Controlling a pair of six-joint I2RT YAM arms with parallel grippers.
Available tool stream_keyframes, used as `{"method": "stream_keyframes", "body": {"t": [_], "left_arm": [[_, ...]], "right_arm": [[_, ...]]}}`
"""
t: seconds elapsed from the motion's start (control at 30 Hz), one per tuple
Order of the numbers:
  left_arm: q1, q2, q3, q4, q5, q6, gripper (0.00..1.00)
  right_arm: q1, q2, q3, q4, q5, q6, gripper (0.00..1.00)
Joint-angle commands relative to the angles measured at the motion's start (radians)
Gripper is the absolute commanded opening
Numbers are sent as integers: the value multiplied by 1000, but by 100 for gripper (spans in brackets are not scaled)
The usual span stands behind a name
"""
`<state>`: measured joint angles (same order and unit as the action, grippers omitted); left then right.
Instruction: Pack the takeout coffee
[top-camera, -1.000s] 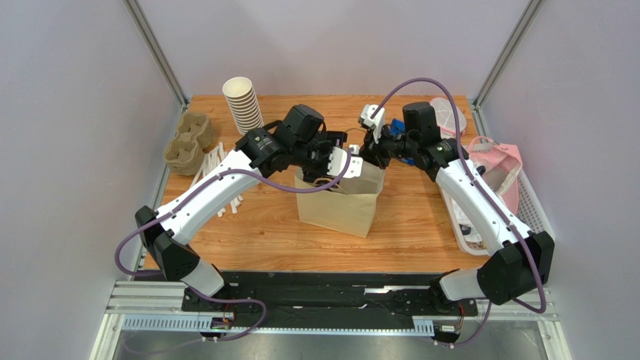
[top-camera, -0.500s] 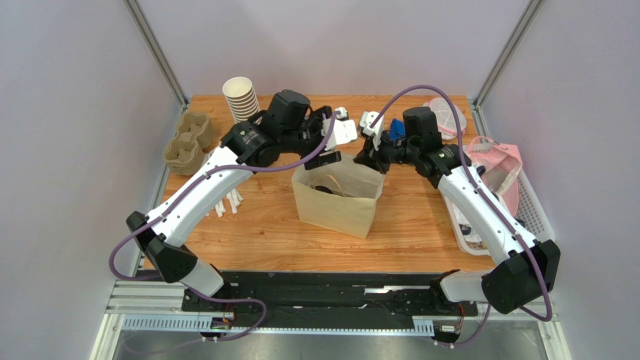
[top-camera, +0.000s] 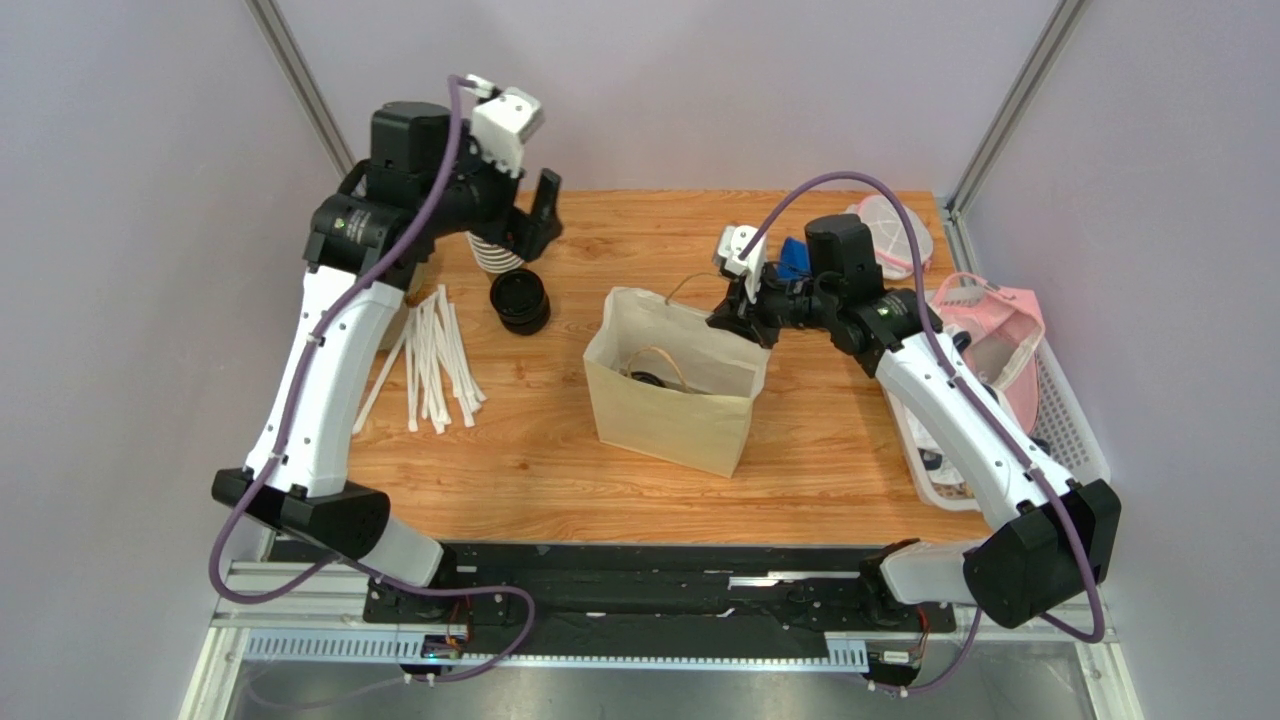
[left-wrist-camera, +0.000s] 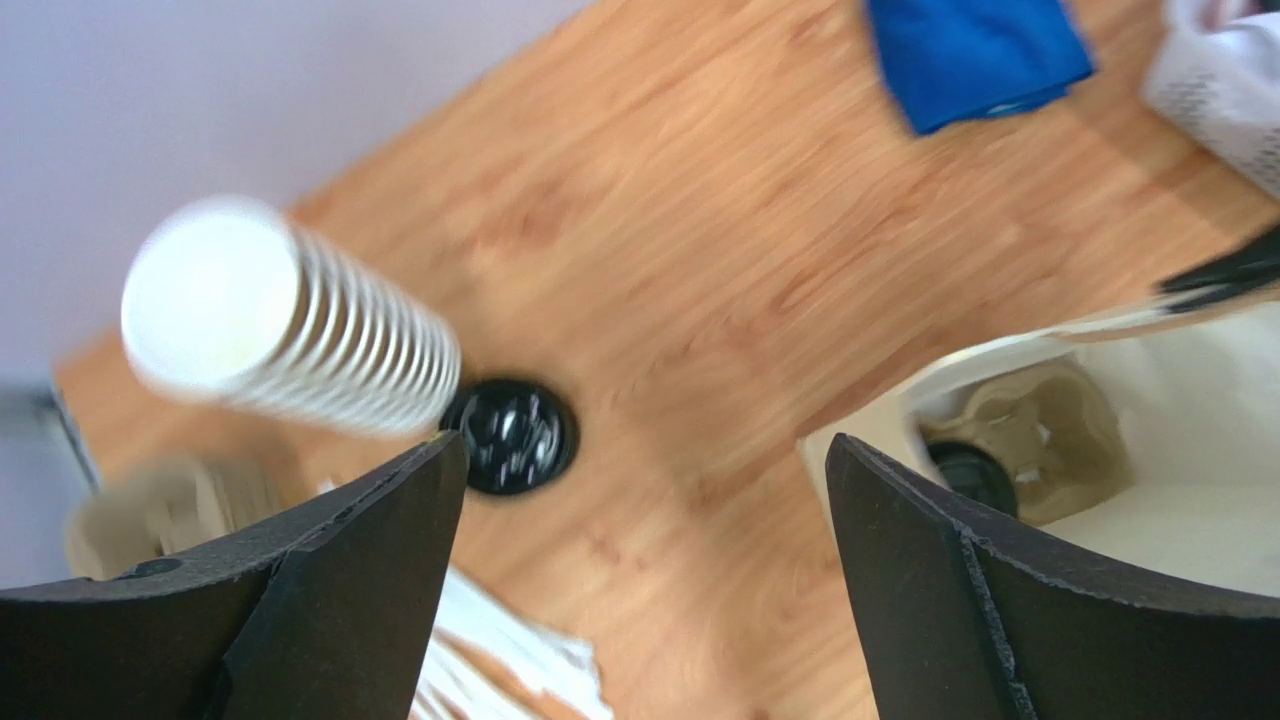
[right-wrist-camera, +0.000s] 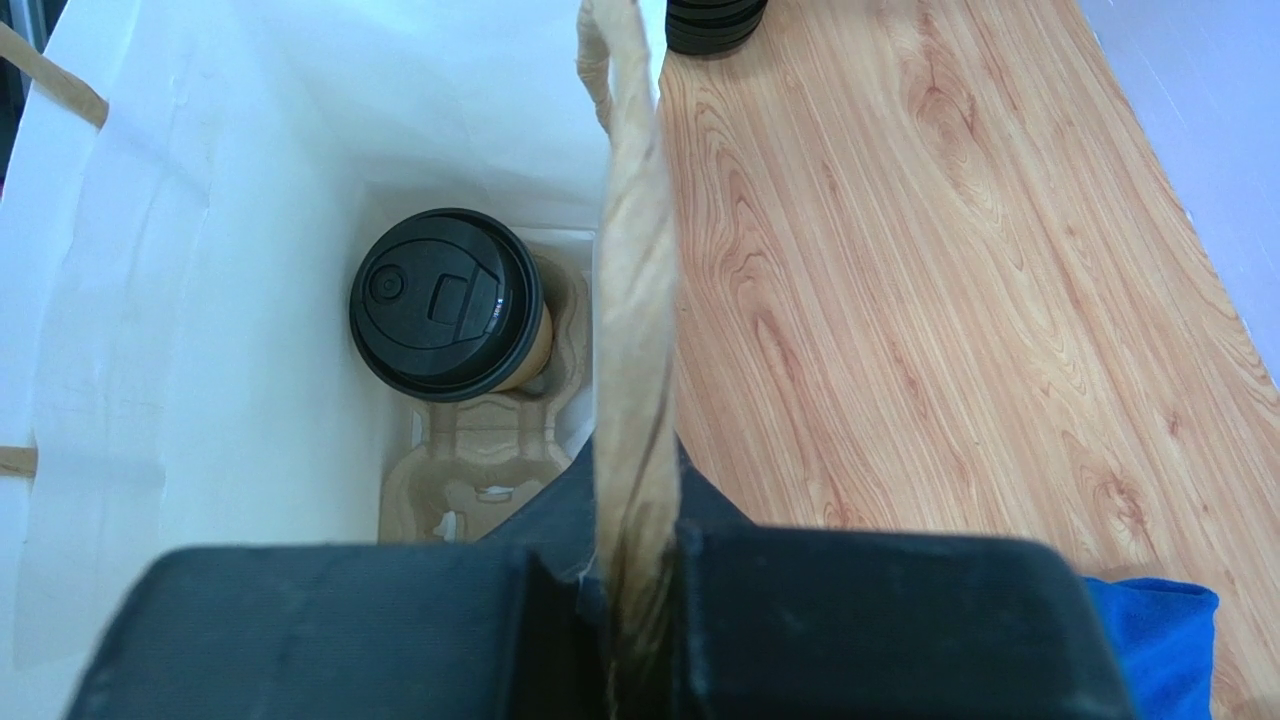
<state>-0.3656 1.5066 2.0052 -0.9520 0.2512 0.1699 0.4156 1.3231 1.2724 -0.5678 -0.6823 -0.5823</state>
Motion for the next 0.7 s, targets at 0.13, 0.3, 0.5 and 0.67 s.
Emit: {"method": "stream_keyframes", "body": {"t": [0.13,0.3,0.5,0.67], "left_arm": [[391,-86,-350,-166,39,-86,77],[623,-137,-586,-143,46,32,68],[799,-129,-752,-38,39,132,60],[887,-88,-865,166,82,244,57]], "right_arm": [[5,-5,21,0,-13,-24,13],[5,-5,25,-9,-3,-22,23],[5,-10,38,-37,-10,-24,31],[5,-10,54,-55,-5,-10,43]]}}
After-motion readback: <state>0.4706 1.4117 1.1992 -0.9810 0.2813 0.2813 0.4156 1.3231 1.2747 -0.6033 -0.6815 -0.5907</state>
